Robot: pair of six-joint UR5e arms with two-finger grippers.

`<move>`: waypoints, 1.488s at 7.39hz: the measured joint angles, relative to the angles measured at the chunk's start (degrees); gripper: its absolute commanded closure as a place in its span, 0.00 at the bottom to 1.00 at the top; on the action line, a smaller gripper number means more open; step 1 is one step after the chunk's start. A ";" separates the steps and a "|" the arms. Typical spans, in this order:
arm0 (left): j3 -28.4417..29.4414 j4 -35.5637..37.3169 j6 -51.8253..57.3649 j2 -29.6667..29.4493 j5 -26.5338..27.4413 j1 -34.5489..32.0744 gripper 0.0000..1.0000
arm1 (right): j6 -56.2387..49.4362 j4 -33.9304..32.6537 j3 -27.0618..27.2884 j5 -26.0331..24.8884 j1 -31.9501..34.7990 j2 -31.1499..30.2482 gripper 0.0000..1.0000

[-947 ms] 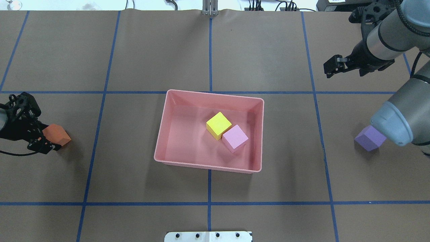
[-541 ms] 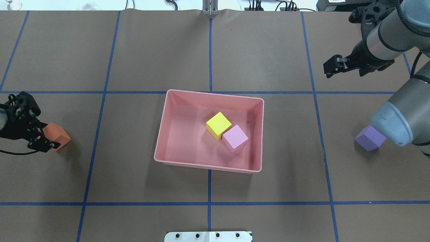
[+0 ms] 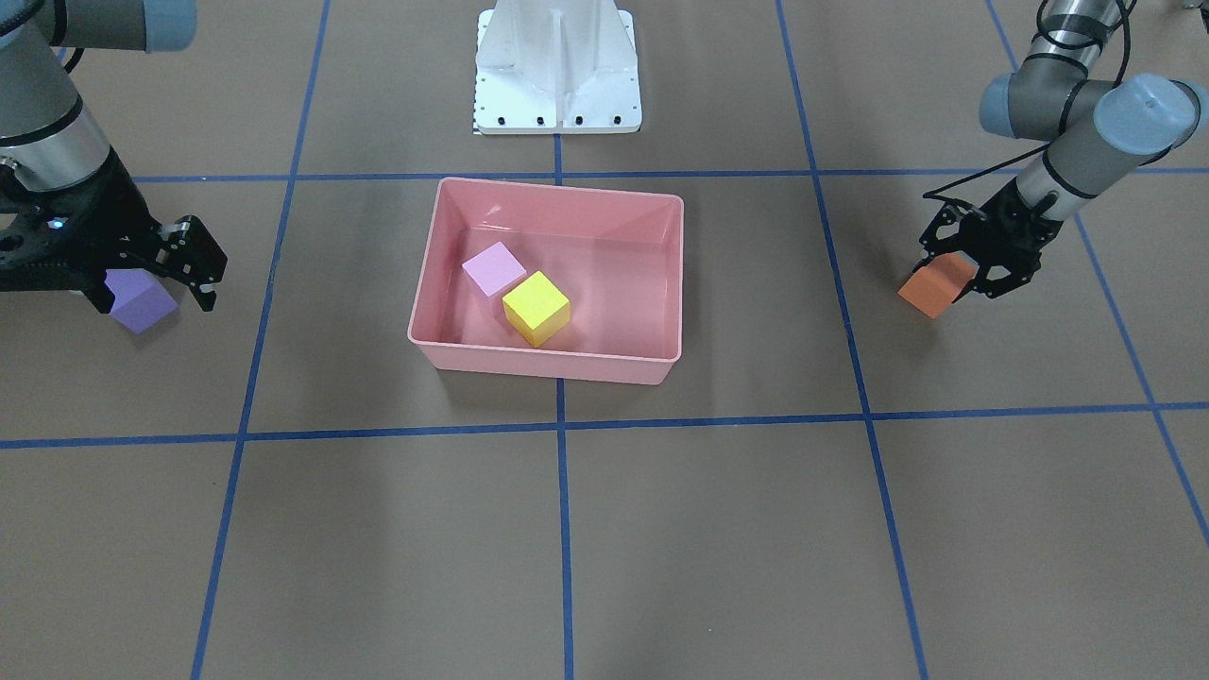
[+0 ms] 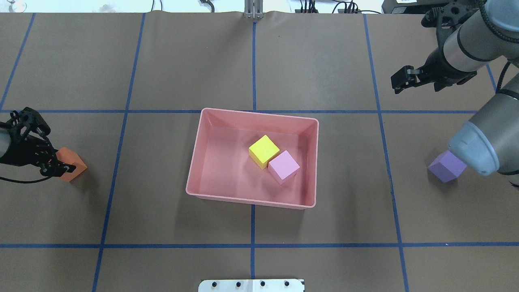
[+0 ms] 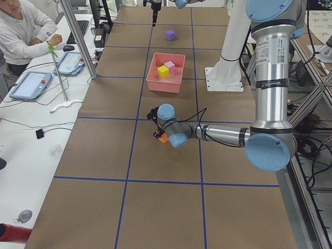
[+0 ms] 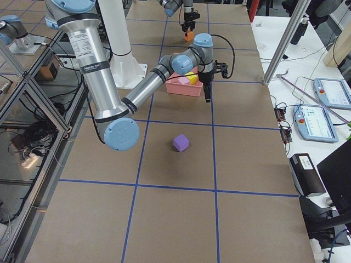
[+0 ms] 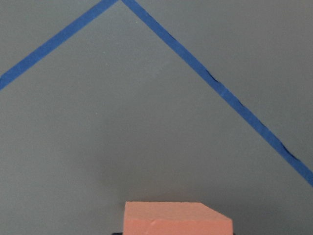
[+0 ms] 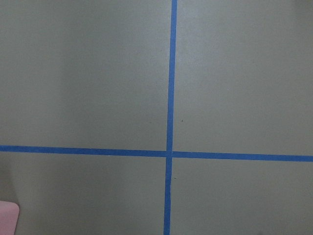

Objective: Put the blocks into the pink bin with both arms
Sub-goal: 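Carry the orange cube with the left gripper into the bin and release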

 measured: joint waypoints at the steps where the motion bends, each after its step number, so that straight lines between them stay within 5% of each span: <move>1: -0.80 0.13 -0.82 -0.54 -0.77 -0.04 1.00 | -2.15 -0.04 -0.08 1.25 1.53 -0.51 0.01; 3: -4.24 0.45 -7.94 -2.93 -3.52 -0.19 1.00 | -10.49 -0.02 -0.18 4.17 5.85 -4.18 0.01; 5: -8.76 0.46 -26.36 -9.48 -4.22 -0.17 1.00 | -17.05 2.26 -0.32 5.22 8.65 -9.52 0.01; 8: -11.23 0.58 -46.12 -20.15 -3.33 2.51 0.91 | -18.28 19.26 -2.75 7.84 9.24 -20.20 0.01; 9: -11.24 1.04 -49.16 -22.77 -1.39 4.77 0.25 | -18.28 24.36 -3.25 8.58 9.25 -23.61 0.01; 10: -11.24 2.22 -51.32 -25.46 2.44 8.29 0.00 | -18.24 29.55 -3.75 9.71 9.24 -26.91 0.00; 11: -11.24 3.42 -52.43 -27.56 6.68 11.75 0.00 | -18.24 34.27 -4.62 11.13 9.19 -29.16 0.00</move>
